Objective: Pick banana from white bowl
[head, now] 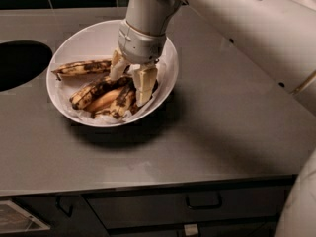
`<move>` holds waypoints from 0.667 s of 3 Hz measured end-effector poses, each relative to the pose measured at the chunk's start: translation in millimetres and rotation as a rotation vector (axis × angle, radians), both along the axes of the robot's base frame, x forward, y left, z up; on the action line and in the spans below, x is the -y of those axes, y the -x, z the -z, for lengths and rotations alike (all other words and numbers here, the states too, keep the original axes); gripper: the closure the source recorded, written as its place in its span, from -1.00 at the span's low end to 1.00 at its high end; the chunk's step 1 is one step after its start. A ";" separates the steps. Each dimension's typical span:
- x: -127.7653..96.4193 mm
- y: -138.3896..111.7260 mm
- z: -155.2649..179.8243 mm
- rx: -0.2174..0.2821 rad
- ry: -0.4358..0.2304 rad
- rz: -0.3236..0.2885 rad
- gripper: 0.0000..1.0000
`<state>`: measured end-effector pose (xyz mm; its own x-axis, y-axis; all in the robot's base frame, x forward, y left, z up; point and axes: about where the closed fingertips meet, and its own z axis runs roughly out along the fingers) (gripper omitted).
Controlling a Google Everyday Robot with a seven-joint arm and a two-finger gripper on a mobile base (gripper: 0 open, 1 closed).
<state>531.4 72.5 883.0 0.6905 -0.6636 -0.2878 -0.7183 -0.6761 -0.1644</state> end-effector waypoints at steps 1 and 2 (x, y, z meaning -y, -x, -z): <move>0.1 0.6 0.8 -0.003 -0.001 0.002 0.02; 0.1 0.6 0.8 -0.003 -0.001 0.002 0.49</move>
Offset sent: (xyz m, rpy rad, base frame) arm -0.0006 -0.0001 -0.0008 0.0006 0.0032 -0.0019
